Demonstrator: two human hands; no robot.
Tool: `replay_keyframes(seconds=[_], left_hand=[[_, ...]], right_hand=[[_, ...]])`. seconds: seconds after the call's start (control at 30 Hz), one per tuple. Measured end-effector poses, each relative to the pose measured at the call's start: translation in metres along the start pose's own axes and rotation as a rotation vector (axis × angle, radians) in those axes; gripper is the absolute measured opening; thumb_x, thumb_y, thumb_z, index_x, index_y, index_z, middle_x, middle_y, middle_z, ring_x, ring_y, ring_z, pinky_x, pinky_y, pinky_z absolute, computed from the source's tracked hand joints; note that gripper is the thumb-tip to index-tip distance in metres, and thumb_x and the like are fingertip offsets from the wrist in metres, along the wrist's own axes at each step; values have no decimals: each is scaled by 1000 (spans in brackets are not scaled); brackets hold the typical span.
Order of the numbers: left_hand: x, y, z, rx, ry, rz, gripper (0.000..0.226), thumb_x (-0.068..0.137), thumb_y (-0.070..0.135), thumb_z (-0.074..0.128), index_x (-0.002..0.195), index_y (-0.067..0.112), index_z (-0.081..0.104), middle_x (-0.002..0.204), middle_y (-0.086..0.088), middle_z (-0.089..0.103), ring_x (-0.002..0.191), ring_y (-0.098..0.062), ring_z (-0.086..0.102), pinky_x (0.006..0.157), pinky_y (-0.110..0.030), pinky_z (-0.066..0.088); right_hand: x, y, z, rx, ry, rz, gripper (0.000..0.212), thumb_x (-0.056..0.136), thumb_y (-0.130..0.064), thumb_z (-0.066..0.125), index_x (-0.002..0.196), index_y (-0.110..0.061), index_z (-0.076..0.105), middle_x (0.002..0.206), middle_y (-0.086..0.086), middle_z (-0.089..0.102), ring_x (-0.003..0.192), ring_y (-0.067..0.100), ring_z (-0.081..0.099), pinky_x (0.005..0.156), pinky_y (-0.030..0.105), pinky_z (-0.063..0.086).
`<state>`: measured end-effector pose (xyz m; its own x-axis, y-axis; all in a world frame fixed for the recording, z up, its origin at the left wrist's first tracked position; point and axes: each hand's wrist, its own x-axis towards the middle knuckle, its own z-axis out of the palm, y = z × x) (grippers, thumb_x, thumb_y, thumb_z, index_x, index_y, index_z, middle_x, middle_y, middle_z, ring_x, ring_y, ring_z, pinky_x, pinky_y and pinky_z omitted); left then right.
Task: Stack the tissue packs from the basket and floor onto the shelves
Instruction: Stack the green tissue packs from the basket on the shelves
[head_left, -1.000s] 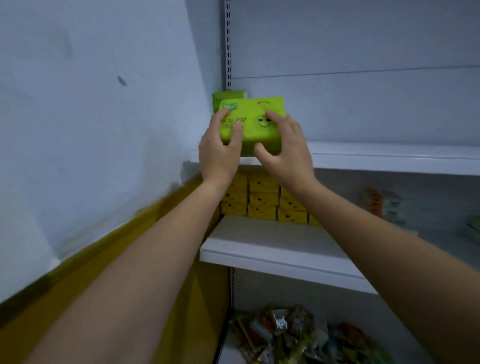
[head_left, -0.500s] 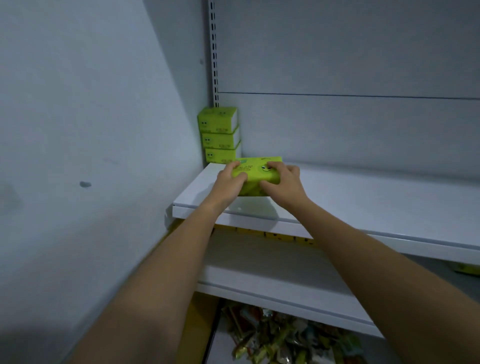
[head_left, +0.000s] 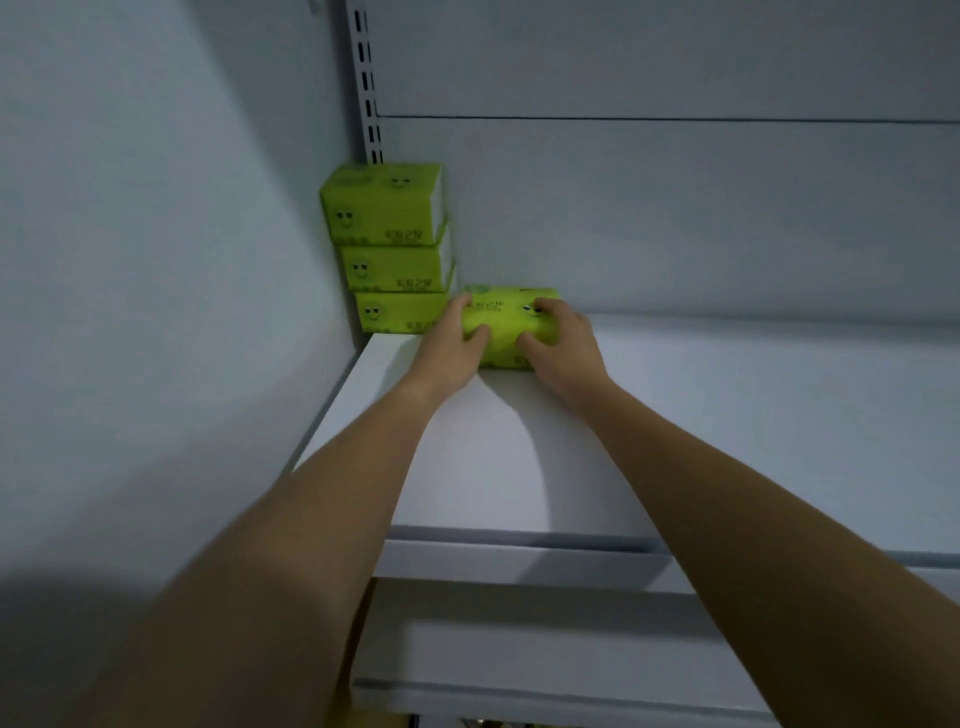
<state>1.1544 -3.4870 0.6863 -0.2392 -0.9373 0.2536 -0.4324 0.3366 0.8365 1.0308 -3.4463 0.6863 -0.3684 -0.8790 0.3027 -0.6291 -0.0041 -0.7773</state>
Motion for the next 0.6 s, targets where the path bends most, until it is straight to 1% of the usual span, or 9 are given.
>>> replay_keyframes(seconds=[0.07,0.13,0.17,0.23,0.3,0.33,0.47,0.53,0.6], left_hand=[[10,-6,4,101,72,49,50,95,19,50,141,13,34,140,-11,45,127,-26,42,98,-27,33],[15,-10,8,225,213,97,47,91,20,54,136,14,42,132,-14,47,123,-29,43,95,-36,38],[15,-12,10,260,277,116,43,90,19,56,131,15,46,126,-13,48,120,-29,44,91,-38,41],[16,-14,12,303,338,163,32,89,18,56,121,15,52,118,-10,49,112,-27,48,79,-37,42],[17,-14,13,374,339,194,24,90,16,53,114,15,54,115,-9,49,107,-25,50,70,-32,38],[17,-14,13,410,330,193,23,91,16,51,114,14,54,116,-8,49,107,-25,50,69,-30,36],[15,-13,17,525,264,153,32,93,17,45,124,11,50,124,-10,46,116,-26,46,81,-36,41],[14,-13,17,579,224,141,37,92,19,44,128,9,46,127,-11,45,119,-27,43,85,-37,41],[16,-14,18,621,183,130,42,92,20,44,132,8,42,131,-11,44,121,-27,42,88,-38,40]], right_hand=[[7,2,8,21,42,21,55,84,-20,59,136,-17,41,135,15,39,120,28,46,97,26,35],[10,6,15,7,126,39,61,82,-23,61,138,-18,38,138,14,34,125,28,40,103,31,33],[12,9,17,-24,173,43,63,81,-25,63,138,-19,38,137,14,33,126,28,38,104,34,34],[15,12,19,-62,225,35,62,81,-24,64,136,-17,38,131,15,34,122,31,40,100,36,36],[18,14,18,-46,204,46,56,83,-18,62,134,-13,38,129,15,36,115,32,46,93,34,39],[18,14,19,-43,179,45,54,84,-15,60,133,-12,38,130,15,37,112,32,48,91,34,39],[18,14,22,-49,102,-2,55,85,-12,55,137,-13,36,132,13,42,109,30,55,91,39,44],[16,14,23,-92,56,-38,55,86,-12,53,138,-11,36,133,15,42,113,30,53,93,36,41],[15,14,22,-198,-23,-65,49,87,-15,51,135,-10,40,140,14,36,119,30,48,95,33,37]])
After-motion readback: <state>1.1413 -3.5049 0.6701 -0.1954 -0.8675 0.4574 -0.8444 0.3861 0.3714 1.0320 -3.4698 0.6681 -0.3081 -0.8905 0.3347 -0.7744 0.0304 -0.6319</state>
